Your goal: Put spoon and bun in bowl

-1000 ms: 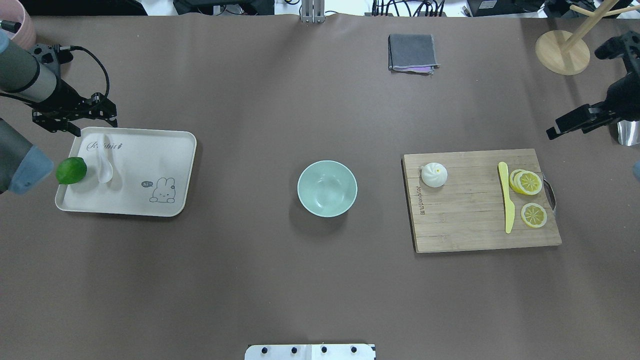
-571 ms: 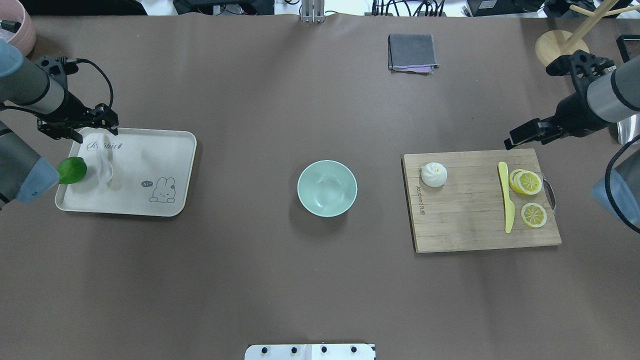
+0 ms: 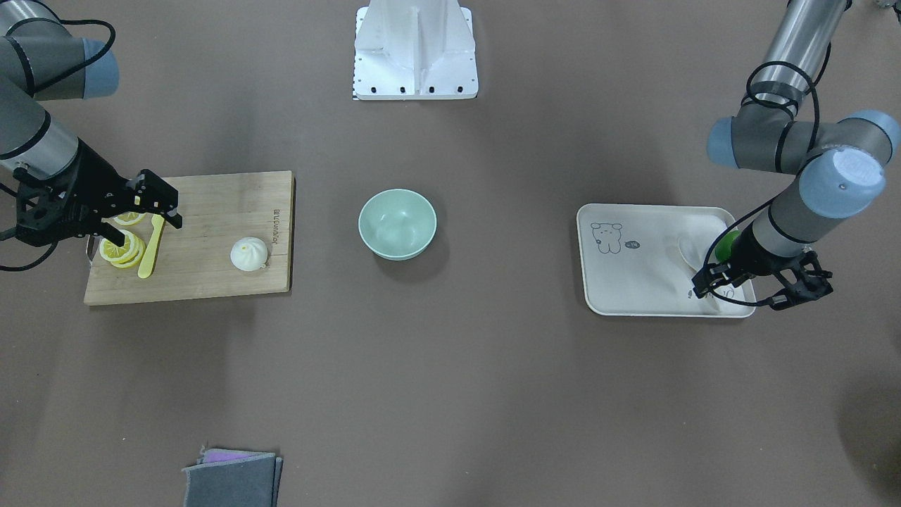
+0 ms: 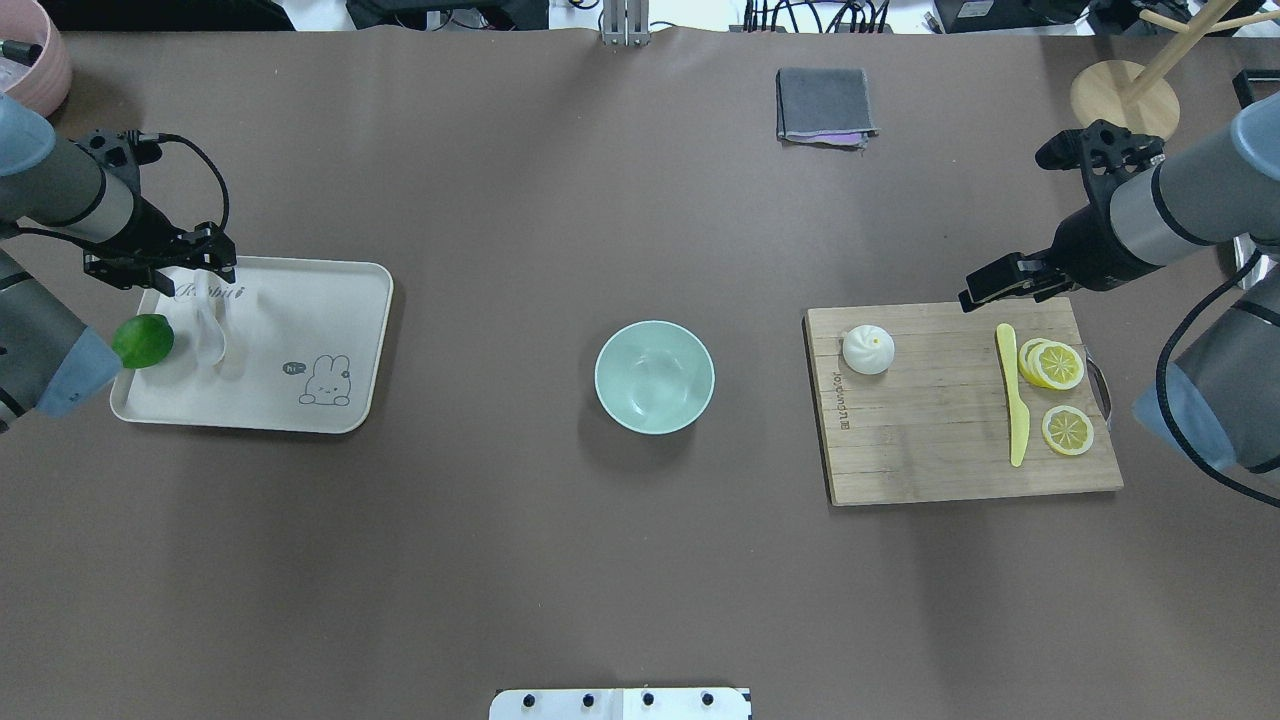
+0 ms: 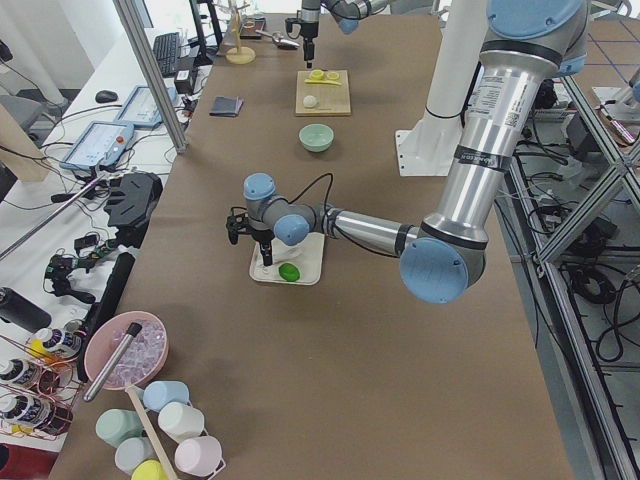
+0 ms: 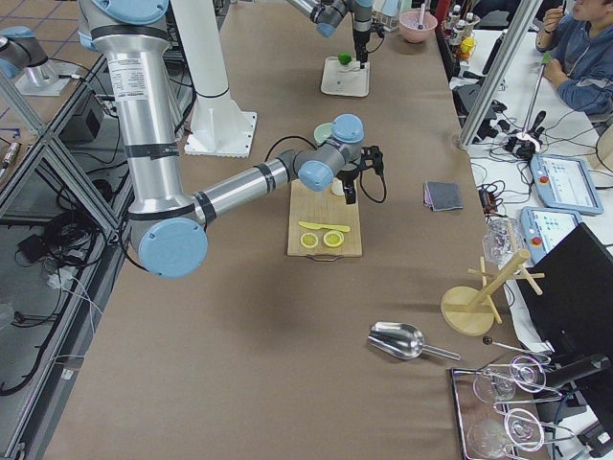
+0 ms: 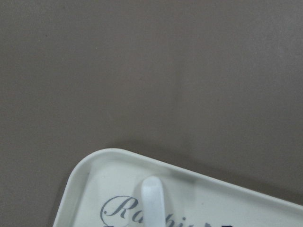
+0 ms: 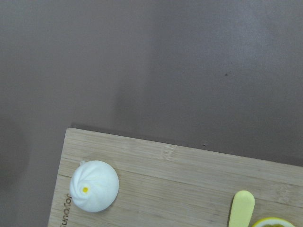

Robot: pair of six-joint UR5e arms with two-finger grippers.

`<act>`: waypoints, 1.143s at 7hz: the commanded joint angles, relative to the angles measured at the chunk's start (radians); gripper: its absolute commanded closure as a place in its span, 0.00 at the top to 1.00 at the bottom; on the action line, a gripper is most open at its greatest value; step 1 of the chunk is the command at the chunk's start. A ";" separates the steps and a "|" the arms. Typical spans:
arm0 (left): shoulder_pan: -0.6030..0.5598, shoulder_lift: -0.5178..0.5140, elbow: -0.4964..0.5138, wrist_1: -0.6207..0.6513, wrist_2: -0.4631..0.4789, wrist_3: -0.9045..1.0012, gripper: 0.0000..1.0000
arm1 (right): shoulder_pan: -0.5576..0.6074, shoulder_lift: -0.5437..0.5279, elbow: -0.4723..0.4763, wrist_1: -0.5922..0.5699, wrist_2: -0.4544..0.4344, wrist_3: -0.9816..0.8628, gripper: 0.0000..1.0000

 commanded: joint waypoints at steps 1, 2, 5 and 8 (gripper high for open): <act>0.002 0.024 -0.001 -0.041 0.000 -0.029 0.67 | -0.019 0.026 0.000 0.000 -0.007 0.050 1.00; 0.016 0.026 0.009 -0.067 0.000 -0.050 0.60 | -0.031 0.034 0.000 0.000 -0.024 0.055 1.00; 0.018 0.033 0.013 -0.070 0.002 -0.050 0.48 | -0.040 0.034 -0.001 0.000 -0.027 0.064 1.00; 0.018 0.043 0.000 -0.072 0.000 -0.070 0.03 | -0.063 0.054 -0.003 0.000 -0.048 0.102 1.00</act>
